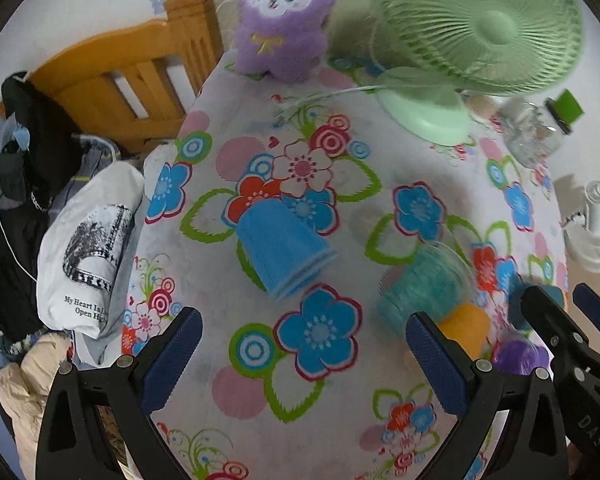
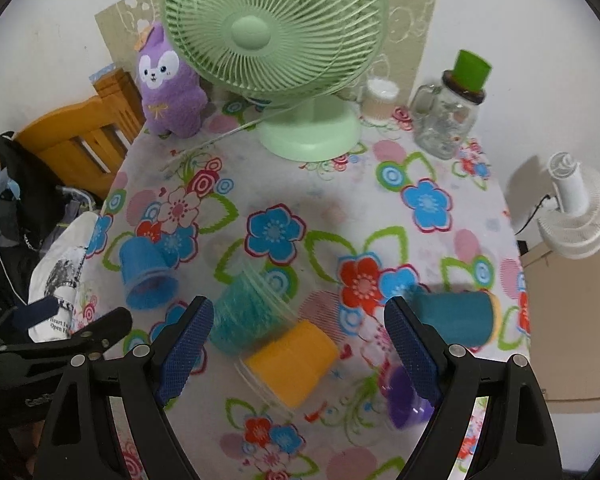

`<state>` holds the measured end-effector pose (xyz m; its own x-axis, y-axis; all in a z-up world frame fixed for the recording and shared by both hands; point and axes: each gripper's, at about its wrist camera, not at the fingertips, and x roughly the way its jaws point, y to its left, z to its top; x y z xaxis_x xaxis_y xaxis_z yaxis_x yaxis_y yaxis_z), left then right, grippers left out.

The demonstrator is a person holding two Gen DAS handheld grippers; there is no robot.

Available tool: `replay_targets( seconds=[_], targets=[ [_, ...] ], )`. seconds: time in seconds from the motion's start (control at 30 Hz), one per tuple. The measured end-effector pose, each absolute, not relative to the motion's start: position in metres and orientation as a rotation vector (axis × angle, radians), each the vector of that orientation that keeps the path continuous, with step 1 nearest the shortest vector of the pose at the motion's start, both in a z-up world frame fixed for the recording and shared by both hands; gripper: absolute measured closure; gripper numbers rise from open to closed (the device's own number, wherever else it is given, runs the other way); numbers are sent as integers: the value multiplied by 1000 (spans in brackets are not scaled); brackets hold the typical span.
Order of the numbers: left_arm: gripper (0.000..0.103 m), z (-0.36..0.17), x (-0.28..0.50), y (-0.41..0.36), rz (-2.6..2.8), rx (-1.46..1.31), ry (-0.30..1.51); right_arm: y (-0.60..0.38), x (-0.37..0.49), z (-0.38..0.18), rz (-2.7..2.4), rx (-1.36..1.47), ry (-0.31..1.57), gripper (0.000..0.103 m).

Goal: Flip cup upside down
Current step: 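Move the left gripper down to the blue cup lying on its side, then close the left gripper around the blue cup and lift it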

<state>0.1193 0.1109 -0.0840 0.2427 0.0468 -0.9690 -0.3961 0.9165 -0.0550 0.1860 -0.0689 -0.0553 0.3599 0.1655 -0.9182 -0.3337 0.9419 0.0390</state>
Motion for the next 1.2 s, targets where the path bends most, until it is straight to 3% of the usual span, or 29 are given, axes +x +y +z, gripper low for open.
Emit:
replay_targets(
  seconds=[0.53,0.73,1.2],
  targets=[
    [1,-157,175,142,361,-377,1368,-41,234,-116,303,-137,1272,14],
    [12,-178,181,152,366,-393,1395,-33,238,-134,309,-136,1299,14],
    [18,-168,161,149,316,-331,1353,-27,230,-144,328,-121,1320,14]
  ],
)
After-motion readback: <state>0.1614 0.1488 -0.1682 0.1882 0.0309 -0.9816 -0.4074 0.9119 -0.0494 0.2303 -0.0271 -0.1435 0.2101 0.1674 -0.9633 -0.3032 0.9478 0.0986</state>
